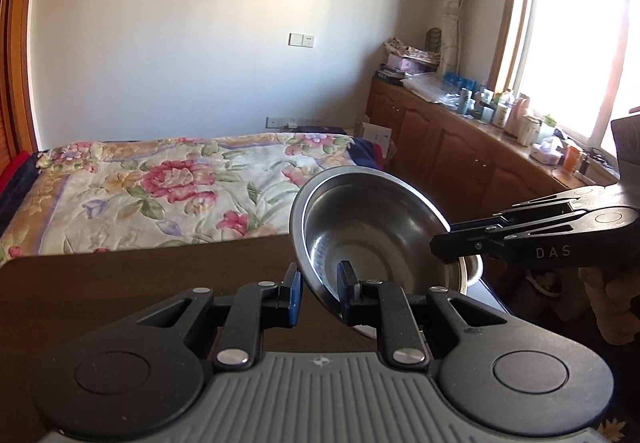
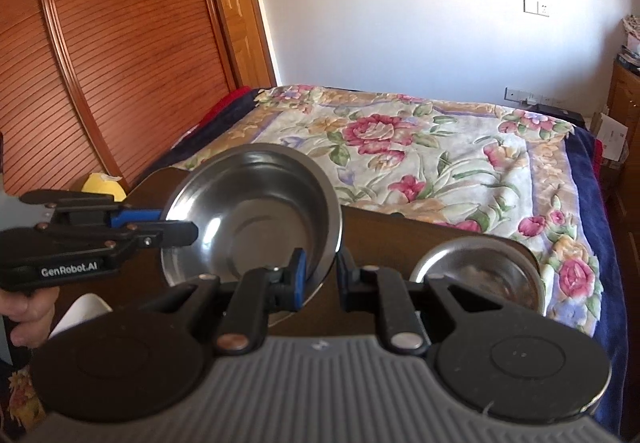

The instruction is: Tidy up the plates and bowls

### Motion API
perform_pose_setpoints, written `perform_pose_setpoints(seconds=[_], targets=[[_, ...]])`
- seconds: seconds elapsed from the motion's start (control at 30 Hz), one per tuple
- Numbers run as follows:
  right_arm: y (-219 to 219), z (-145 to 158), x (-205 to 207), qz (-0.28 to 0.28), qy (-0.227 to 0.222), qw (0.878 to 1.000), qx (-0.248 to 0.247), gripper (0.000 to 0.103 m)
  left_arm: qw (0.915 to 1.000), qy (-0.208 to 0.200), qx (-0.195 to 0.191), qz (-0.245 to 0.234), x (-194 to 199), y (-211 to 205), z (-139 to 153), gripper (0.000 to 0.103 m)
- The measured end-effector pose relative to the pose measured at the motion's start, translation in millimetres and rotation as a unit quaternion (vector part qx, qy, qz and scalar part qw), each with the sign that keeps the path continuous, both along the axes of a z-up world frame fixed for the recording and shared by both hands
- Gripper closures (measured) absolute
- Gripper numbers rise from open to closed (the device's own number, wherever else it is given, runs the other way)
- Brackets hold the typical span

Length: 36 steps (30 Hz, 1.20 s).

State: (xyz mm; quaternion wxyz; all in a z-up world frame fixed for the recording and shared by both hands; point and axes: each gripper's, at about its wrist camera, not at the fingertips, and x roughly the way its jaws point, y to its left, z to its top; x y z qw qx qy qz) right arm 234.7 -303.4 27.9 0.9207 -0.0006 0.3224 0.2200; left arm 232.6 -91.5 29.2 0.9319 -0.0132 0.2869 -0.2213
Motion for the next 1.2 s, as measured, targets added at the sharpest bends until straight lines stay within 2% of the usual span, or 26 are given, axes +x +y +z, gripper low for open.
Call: perform_pose_setpoints(seconds=[0.4, 0.73, 1.2], targets=[[5, -8, -51, -0.016, -0.009, 1.000, -0.003, 0.085, 0.9998, -0.010, -0.004, -0.019, -55, 4, -4, 0.083], [9, -15, -79, -0.019, -0.013, 1.000, -0.005, 0.085, 0.9995, -0.017, -0.001, -0.027, -86, 11, -10, 0.083], [16, -44, -108, -0.019, -0.002, 1.000, -0.008, 0.085, 0.9994, -0.007, 0.008, -0.034, -113, 15, -41, 0.083]])
